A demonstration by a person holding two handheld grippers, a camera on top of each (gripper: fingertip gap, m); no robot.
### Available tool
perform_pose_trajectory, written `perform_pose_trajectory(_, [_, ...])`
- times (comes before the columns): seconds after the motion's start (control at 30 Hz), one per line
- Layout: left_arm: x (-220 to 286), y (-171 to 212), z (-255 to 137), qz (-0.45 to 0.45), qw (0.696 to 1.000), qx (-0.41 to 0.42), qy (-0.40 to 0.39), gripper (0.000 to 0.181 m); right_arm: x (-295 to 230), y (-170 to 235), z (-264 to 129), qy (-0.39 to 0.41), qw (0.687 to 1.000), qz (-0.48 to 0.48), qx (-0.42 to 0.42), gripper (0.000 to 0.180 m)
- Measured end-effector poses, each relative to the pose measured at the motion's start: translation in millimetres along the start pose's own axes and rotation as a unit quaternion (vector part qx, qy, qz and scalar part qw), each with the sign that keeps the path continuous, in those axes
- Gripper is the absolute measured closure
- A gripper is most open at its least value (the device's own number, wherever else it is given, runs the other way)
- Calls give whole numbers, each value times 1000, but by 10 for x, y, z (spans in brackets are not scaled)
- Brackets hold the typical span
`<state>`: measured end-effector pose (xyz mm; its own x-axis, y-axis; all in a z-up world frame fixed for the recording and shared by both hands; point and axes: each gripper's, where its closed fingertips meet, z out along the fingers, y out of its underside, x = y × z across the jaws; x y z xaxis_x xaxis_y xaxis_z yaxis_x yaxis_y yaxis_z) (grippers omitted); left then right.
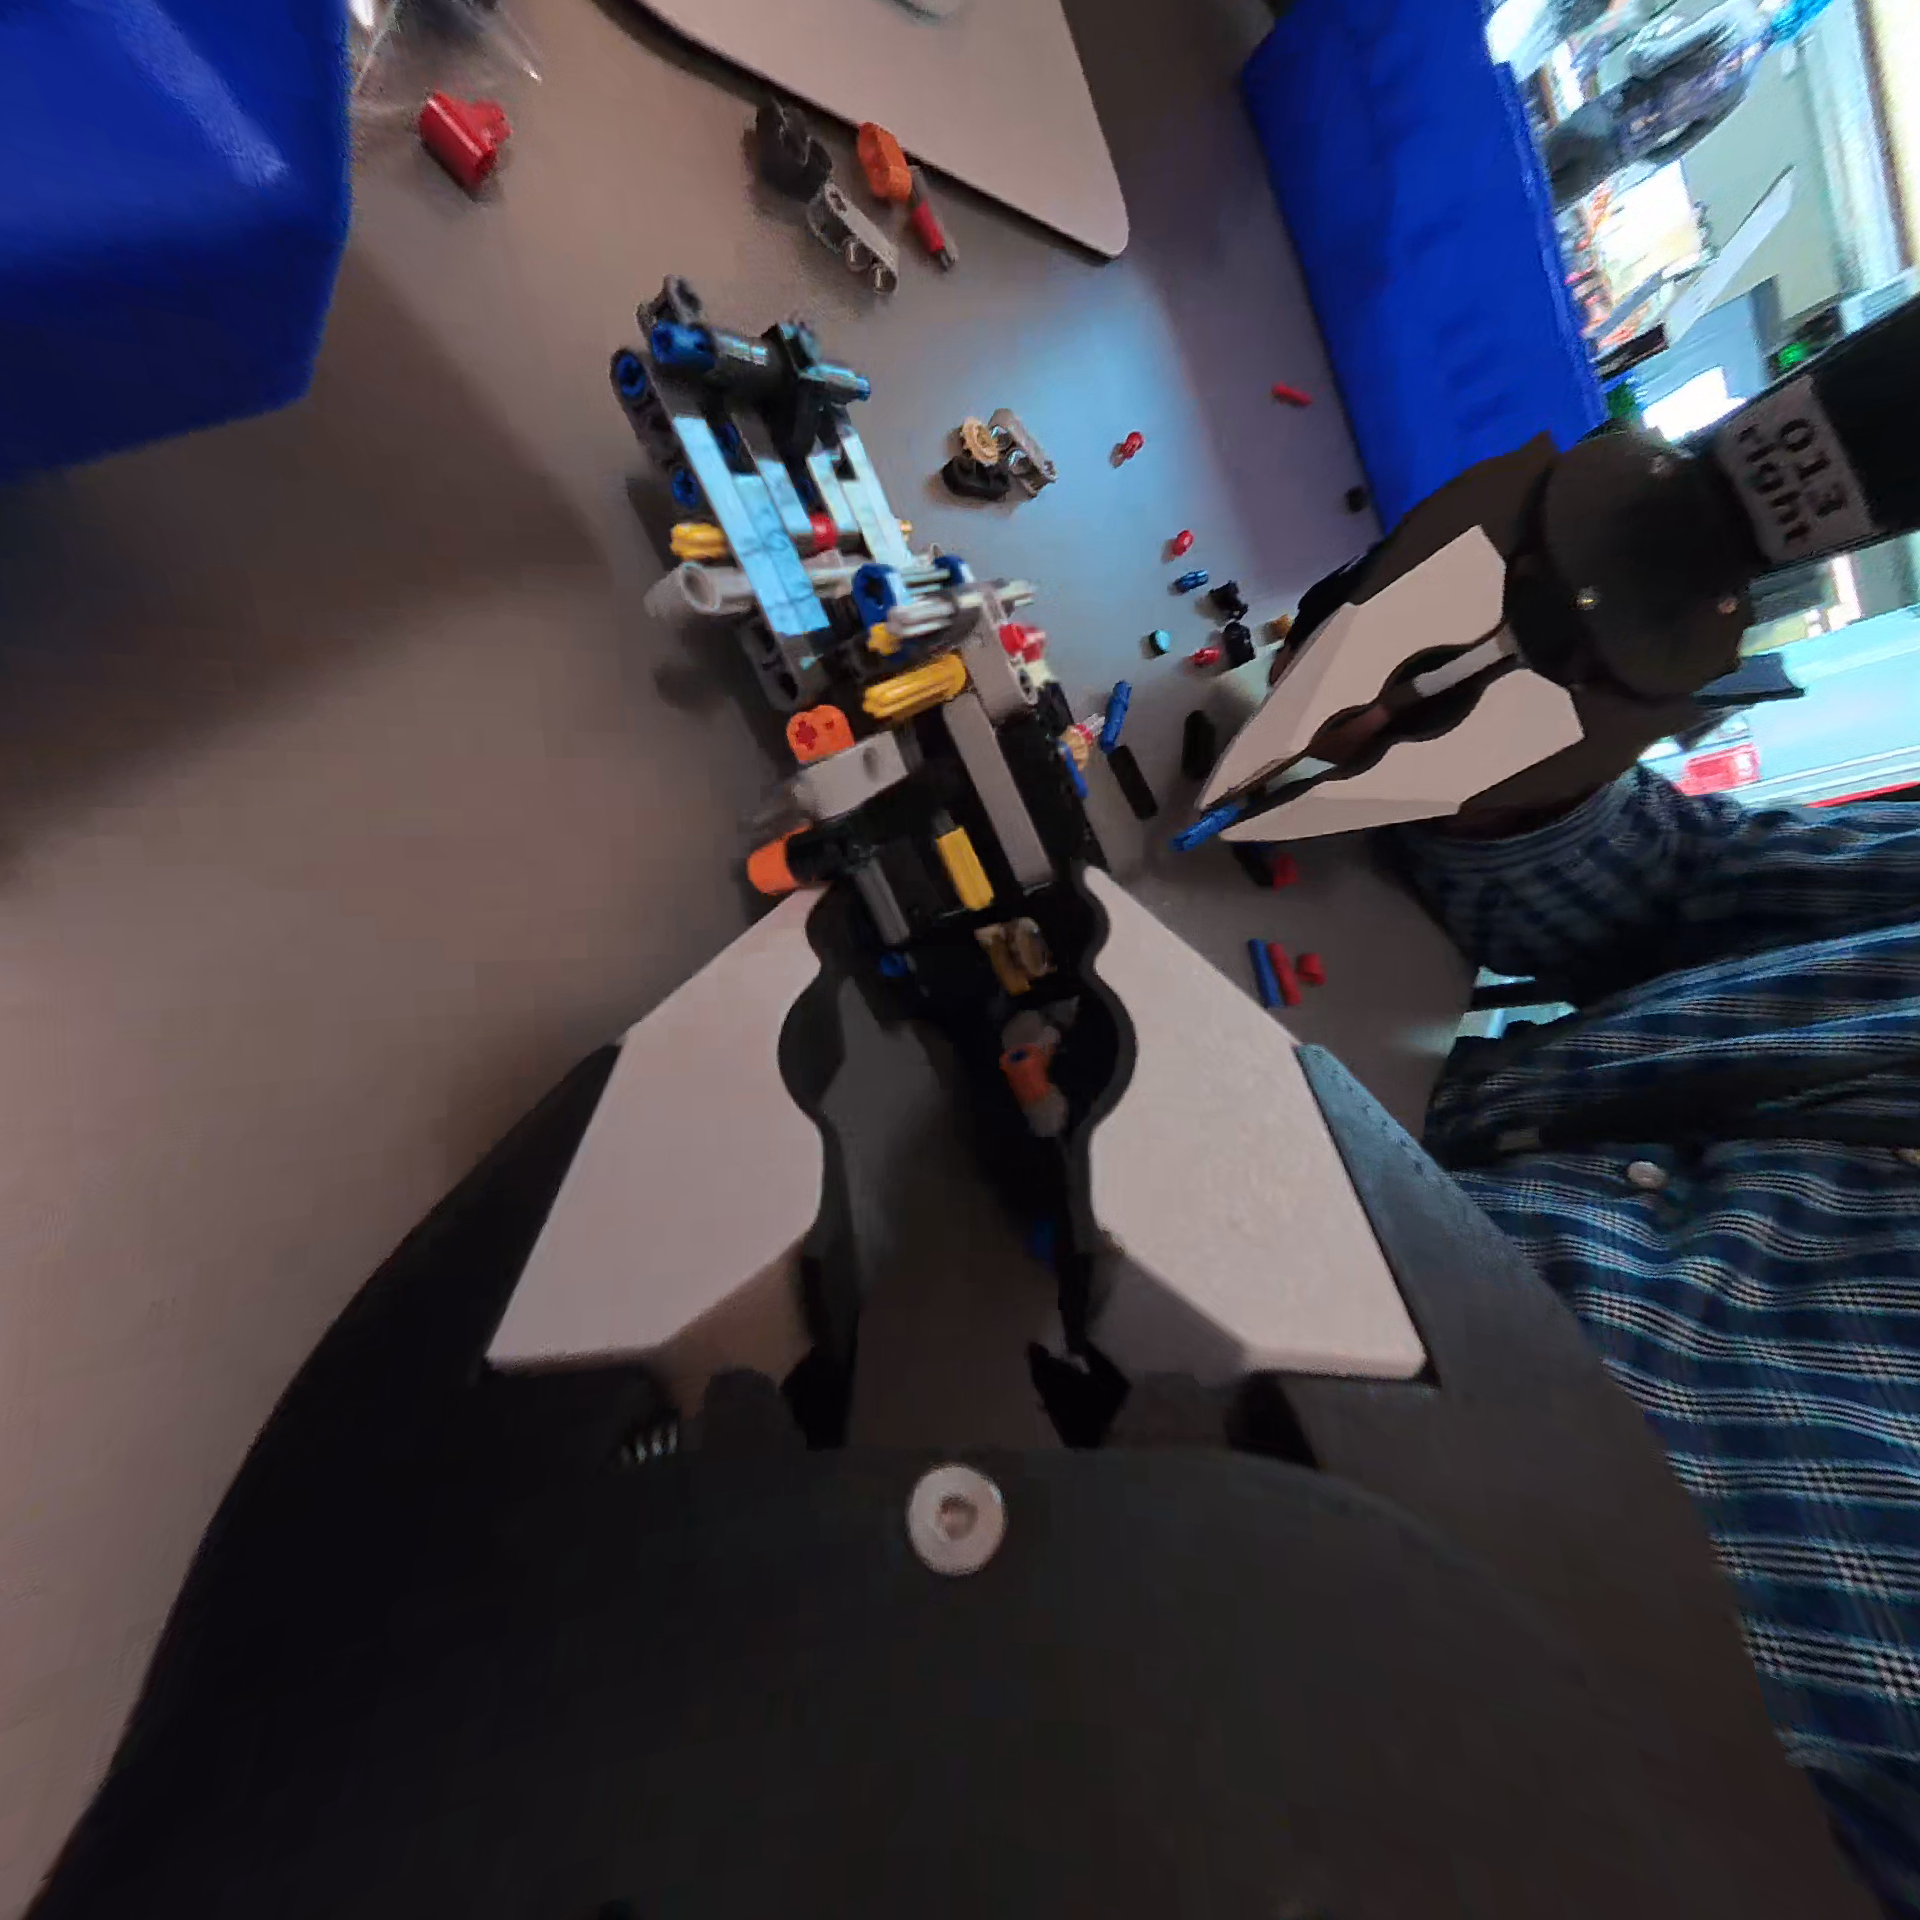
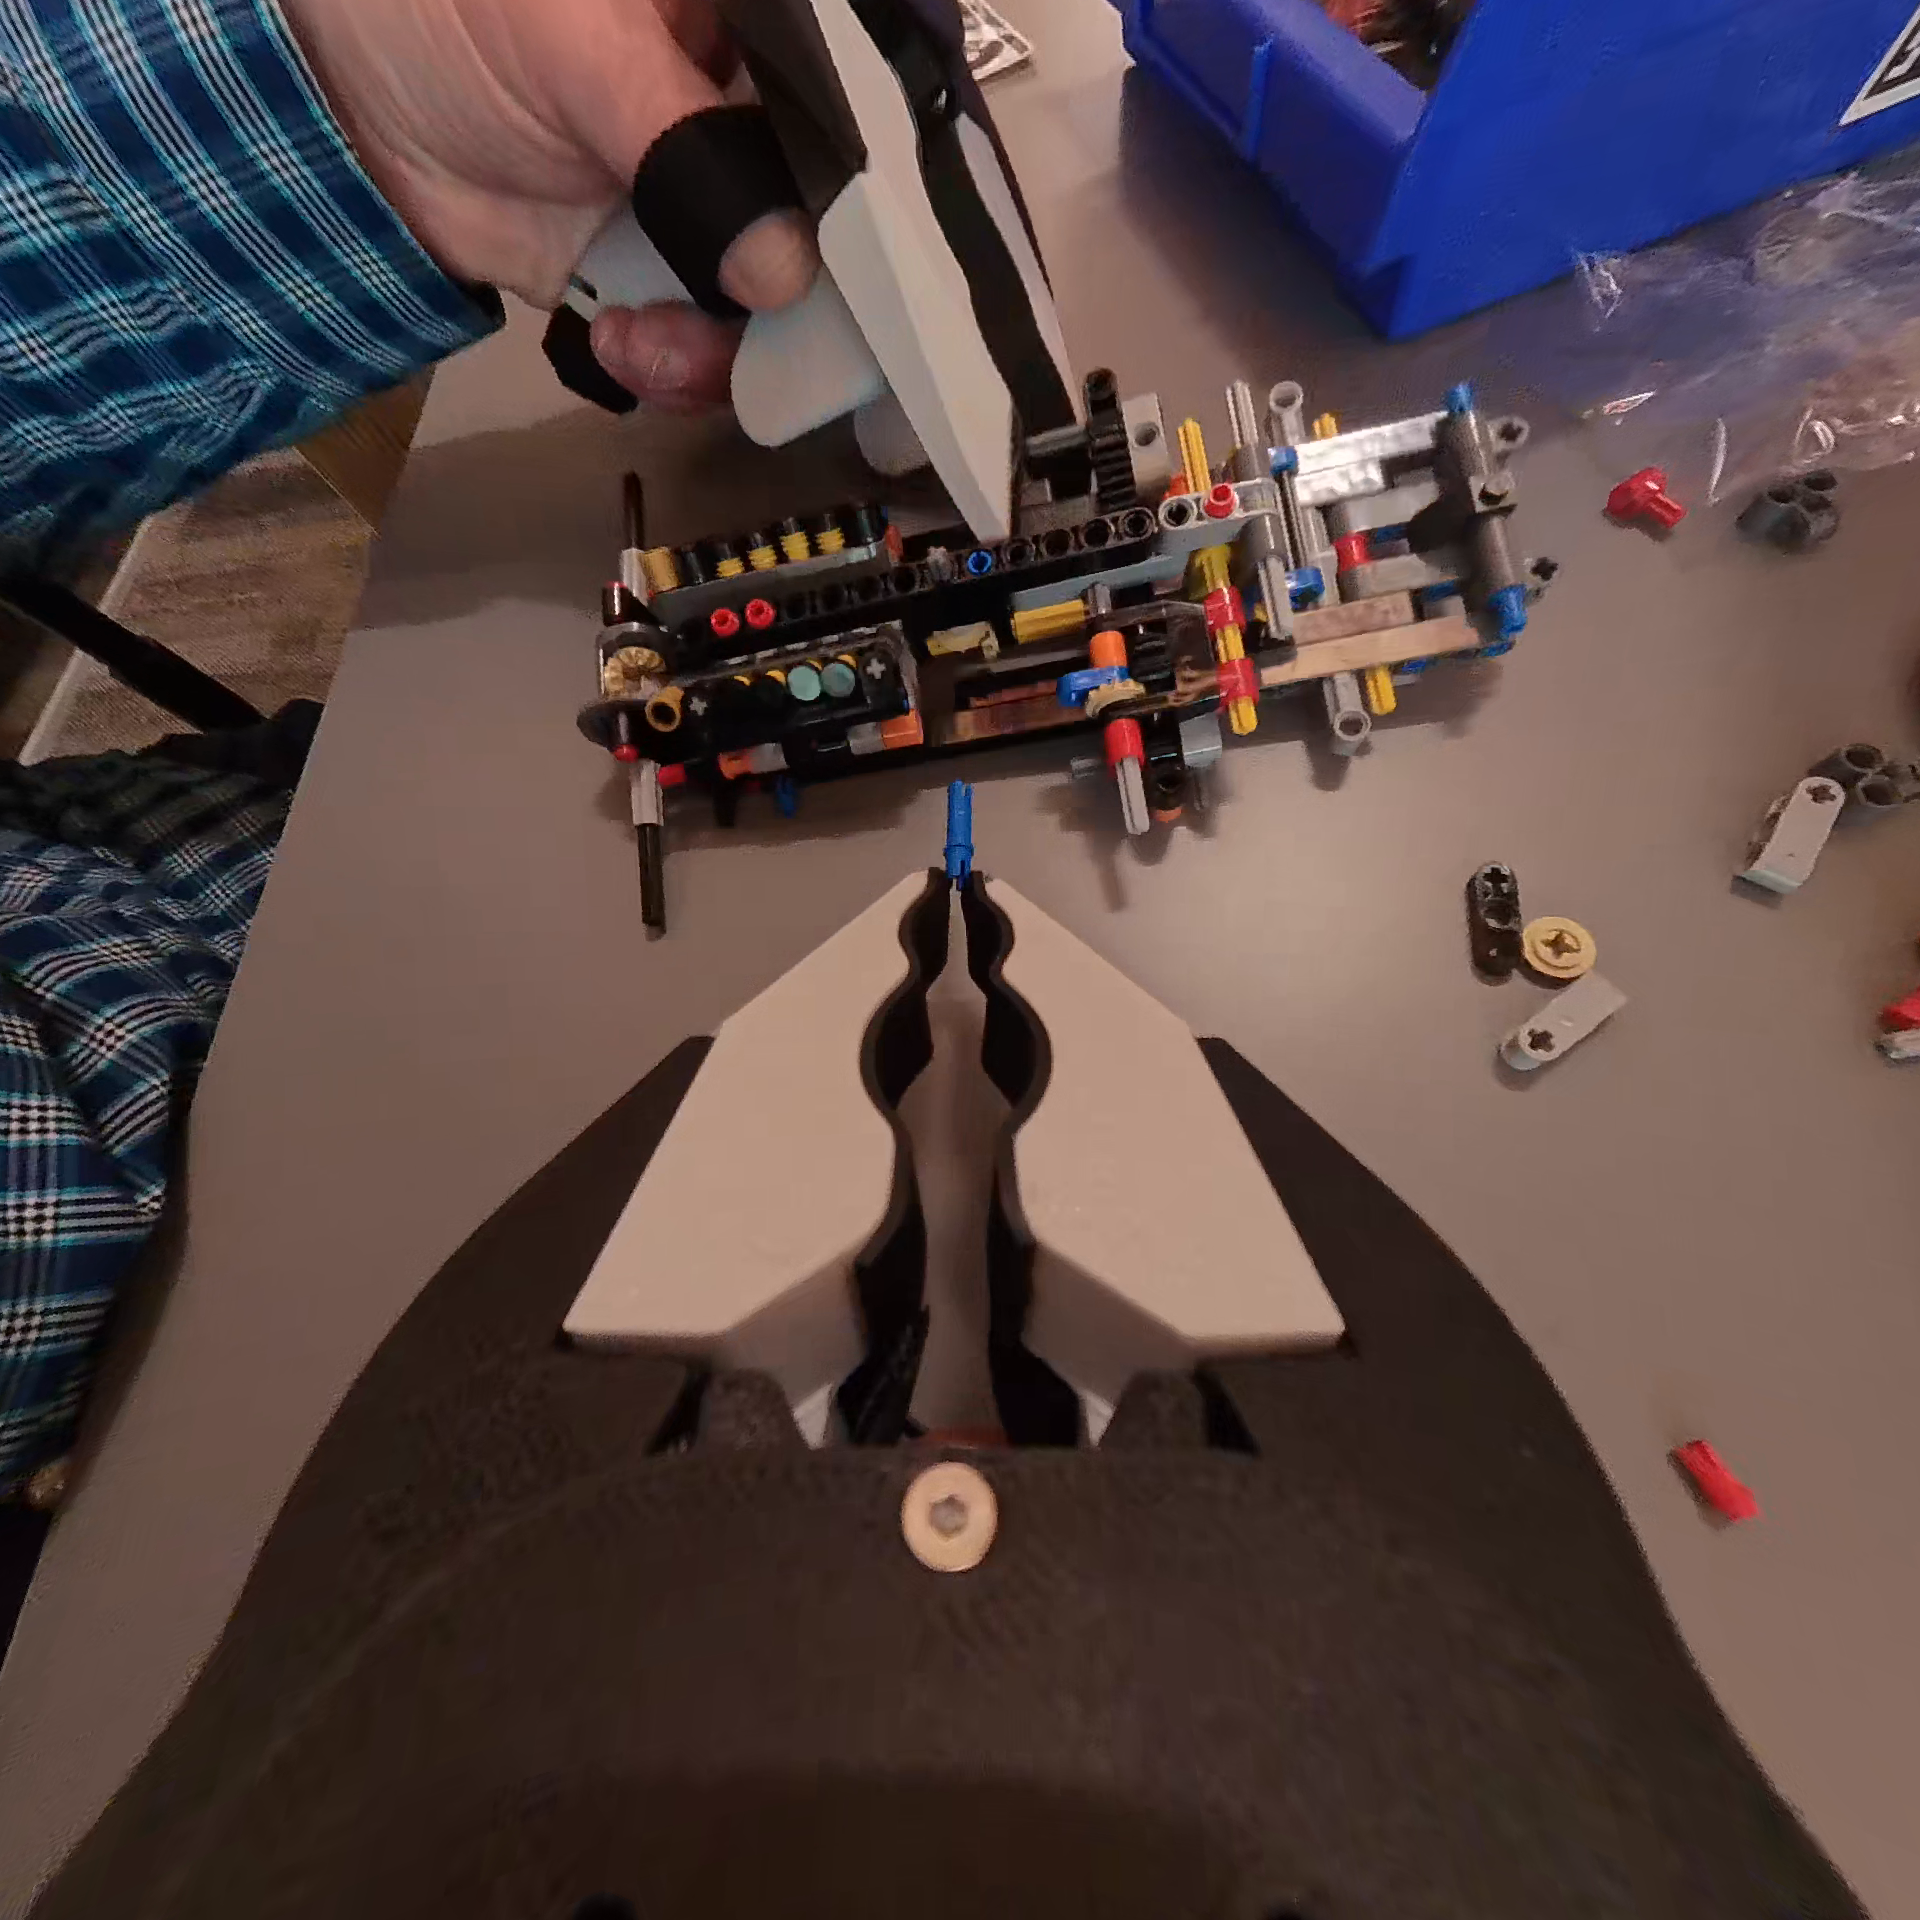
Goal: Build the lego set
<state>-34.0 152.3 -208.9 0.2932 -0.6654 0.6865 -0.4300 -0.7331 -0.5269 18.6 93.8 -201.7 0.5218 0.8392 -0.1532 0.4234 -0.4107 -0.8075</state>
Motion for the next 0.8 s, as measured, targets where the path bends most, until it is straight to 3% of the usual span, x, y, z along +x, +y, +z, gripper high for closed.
perform_pose_trajectory(0.23, [55, -32, -224, 22, 997, 29, -75, 110, -15, 40, 60, 0, 1000, -18, -21, 179])
perform_pose_trajectory(0.5, [315, 257, 35, 108, 976, -32, -188, 94, 24, 49, 190, 1, 998, -35, -51, 179])
perform_pose_trajectory(0.57, [274, 323, 68, 121, 967, -53, -216, 98, 24, 48, 209, 4, 997, -49, -60, 179])
perform_pose_trajectory(0.67, [207, 348, 53, 135, 960, -63, -235, 120, 21, 41, 217, 5, 995, -65, -69, 179])
perform_pose_trajectory(0.8, [222, 354, 50, 134, 964, -65, -221, 121, 7, 49, 244, -2, 994, -72, -77, 179])
